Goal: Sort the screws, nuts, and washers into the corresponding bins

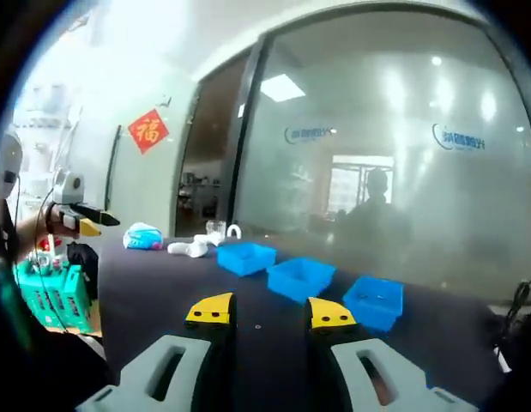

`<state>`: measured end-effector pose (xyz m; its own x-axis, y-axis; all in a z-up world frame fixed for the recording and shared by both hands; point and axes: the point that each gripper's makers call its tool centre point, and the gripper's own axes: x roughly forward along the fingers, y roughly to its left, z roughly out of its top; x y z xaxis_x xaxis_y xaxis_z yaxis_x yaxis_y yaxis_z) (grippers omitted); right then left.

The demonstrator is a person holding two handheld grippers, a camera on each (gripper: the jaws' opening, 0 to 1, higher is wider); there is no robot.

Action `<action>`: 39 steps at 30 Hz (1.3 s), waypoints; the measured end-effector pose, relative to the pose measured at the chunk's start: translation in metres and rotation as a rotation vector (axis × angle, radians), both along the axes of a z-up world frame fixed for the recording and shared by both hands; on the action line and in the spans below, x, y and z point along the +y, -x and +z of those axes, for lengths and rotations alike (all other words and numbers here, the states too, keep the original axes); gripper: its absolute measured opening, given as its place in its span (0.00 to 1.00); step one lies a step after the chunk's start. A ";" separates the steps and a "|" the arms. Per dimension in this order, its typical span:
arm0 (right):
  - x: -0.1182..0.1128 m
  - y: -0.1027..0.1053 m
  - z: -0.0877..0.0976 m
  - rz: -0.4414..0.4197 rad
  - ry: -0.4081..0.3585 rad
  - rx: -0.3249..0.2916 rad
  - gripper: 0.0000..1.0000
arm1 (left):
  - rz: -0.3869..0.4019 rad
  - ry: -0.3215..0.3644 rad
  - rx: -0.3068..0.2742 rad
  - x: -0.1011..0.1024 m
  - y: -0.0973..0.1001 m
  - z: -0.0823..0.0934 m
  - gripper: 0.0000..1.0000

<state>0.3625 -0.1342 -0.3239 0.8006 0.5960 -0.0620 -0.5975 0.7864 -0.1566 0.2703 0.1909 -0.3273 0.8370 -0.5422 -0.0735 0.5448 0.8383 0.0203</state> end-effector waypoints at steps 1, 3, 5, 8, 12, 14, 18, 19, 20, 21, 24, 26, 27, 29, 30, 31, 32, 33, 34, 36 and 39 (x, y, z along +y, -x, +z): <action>-0.002 0.005 -0.001 0.001 -0.002 0.002 0.27 | -0.003 -0.001 -0.001 -0.001 -0.001 0.000 0.42; -0.005 0.014 -0.005 0.003 0.006 0.011 0.27 | -0.007 -0.008 -0.002 -0.003 -0.002 0.000 0.42; -0.009 0.023 -0.007 0.004 0.012 0.017 0.27 | -0.012 -0.009 -0.003 -0.005 -0.002 0.001 0.42; -0.012 0.031 -0.009 0.005 0.010 0.027 0.27 | -0.014 -0.015 -0.001 -0.006 -0.003 -0.001 0.42; -0.013 0.034 -0.012 0.010 0.019 0.049 0.27 | -0.012 -0.015 0.004 -0.006 -0.003 -0.003 0.42; -0.010 0.034 -0.016 0.028 0.033 0.072 0.26 | -0.012 -0.015 0.005 -0.005 -0.003 -0.003 0.42; -0.001 0.035 -0.020 0.063 0.050 0.102 0.26 | -0.008 -0.011 0.005 -0.004 -0.001 -0.003 0.42; 0.001 0.035 -0.023 0.073 0.060 0.115 0.26 | -0.007 -0.012 0.005 -0.004 -0.001 -0.003 0.42; 0.004 0.036 -0.025 0.085 0.074 0.128 0.26 | -0.005 -0.013 0.005 -0.003 -0.001 -0.004 0.42; 0.007 0.036 -0.028 0.098 0.088 0.142 0.26 | -0.004 -0.012 0.005 -0.003 -0.001 -0.003 0.42; 0.016 0.040 -0.036 0.145 0.112 0.183 0.26 | -0.003 -0.013 0.006 -0.002 0.000 -0.004 0.43; 0.021 0.042 -0.041 0.165 0.142 0.202 0.26 | -0.004 -0.010 0.008 -0.002 0.001 -0.004 0.43; 0.024 0.043 -0.043 0.176 0.154 0.208 0.26 | -0.004 -0.009 0.008 -0.002 0.001 -0.005 0.43; 0.029 0.045 -0.047 0.198 0.187 0.222 0.27 | -0.006 -0.006 0.011 -0.002 0.001 -0.006 0.43; 0.031 0.045 -0.047 0.203 0.195 0.219 0.27 | -0.006 -0.006 0.011 -0.002 0.001 -0.006 0.43; 0.034 0.043 -0.045 0.206 0.191 0.211 0.27 | -0.007 -0.006 0.011 -0.002 0.001 -0.006 0.43; 0.037 0.042 -0.043 0.212 0.183 0.211 0.26 | -0.006 -0.004 0.011 -0.002 0.001 -0.007 0.43; 0.039 0.041 -0.042 0.218 0.181 0.217 0.26 | -0.007 -0.002 0.011 -0.002 0.001 -0.007 0.43; 0.041 0.040 -0.041 0.221 0.181 0.219 0.26 | -0.007 -0.002 0.010 -0.002 0.001 -0.007 0.43; 0.046 0.036 -0.040 0.229 0.184 0.224 0.26 | -0.008 -0.002 0.008 -0.003 0.001 -0.006 0.43; 0.052 0.029 -0.038 0.241 0.194 0.236 0.26 | -0.008 -0.001 0.006 -0.002 0.002 -0.006 0.43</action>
